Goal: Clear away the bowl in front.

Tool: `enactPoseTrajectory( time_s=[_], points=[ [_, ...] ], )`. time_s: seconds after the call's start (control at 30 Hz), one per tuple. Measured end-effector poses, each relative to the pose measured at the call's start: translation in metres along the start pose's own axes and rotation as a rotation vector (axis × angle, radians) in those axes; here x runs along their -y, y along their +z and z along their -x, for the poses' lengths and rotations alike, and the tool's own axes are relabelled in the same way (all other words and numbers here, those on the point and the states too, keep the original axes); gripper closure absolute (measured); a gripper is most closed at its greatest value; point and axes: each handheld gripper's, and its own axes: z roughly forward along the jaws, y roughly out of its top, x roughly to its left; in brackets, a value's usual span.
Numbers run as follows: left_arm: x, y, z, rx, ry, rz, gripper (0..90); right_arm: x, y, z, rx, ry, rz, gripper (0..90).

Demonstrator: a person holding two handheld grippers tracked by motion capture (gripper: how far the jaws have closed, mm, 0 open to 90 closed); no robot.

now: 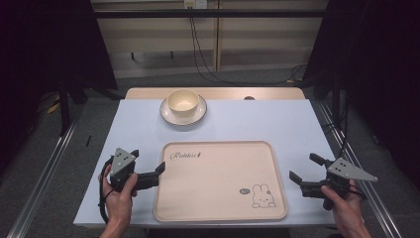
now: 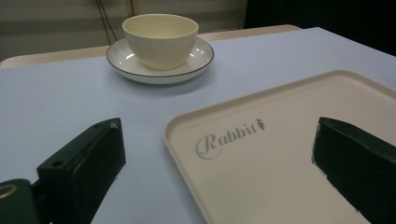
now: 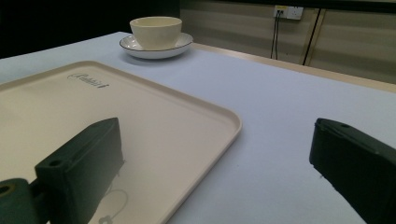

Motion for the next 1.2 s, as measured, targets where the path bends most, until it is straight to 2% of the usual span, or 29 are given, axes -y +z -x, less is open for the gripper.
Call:
enactPoseTrajectory(
  time_s=[0.07,0.2,0.33,0.4,0.47,0.6,0.63,0.67,0.7,0.73,0.87,0.97,1.0,1.2],
  points=[
    [-0.003,0.003,0.002,-0.011,0.0,0.0,2.4,0.0,0.0,0.0,0.008,-0.001,0.003,2.0],
    [-0.008,0.009,0.001,-0.002,-0.012,0.005,1.9,-0.001,-0.001,0.001,0.016,-0.003,0.014,1.8],
    [-0.011,0.02,0.0,-0.02,0.028,-0.011,2.7,-0.001,-0.001,0.001,0.013,0.002,0.016,1.4],
    [-0.012,0.022,-0.002,-0.016,0.031,-0.014,2.5,-0.001,0.0,0.001,0.008,-0.003,0.013,1.4],
    [-0.013,0.026,-0.004,-0.007,0.0,-0.008,2.8,-0.001,0.0,0.001,0.006,-0.001,0.009,1.5],
    [-0.016,0.032,-0.007,-0.013,-0.004,-0.004,3.0,-0.001,0.0,0.001,0.002,0.001,0.008,1.4],
    [-0.018,0.033,-0.008,-0.022,0.0,-0.017,3.0,-0.001,0.0,0.001,0.002,0.001,0.008,1.4],
    [-0.019,0.037,-0.01,-0.007,0.013,-0.03,2.3,0.0,0.001,0.001,0.002,-0.001,0.007,1.5],
    [-0.019,0.037,-0.01,-0.007,0.013,-0.03,2.4,-0.001,0.001,0.001,0.001,0.0,0.008,1.5],
    [-0.02,0.04,-0.009,-0.01,0.033,-0.033,2.4,-0.001,0.001,0.001,-0.001,-0.001,0.009,1.5],
    [-0.022,0.046,-0.009,0.012,0.017,-0.029,2.5,-0.001,0.0,0.002,0.004,-0.004,0.014,1.6],
    [-0.029,0.052,-0.01,0.019,0.038,-0.041,2.5,-0.001,0.0,0.002,0.004,-0.005,0.014,1.6],
    [-0.031,0.054,-0.01,0.026,0.028,-0.028,2.5,-0.001,0.0,0.002,0.004,-0.007,0.014,1.6],
    [-0.039,0.065,-0.013,0.03,0.021,-0.032,2.5,-0.001,0.0,0.002,-0.001,-0.008,0.012,1.6]
  ],
)
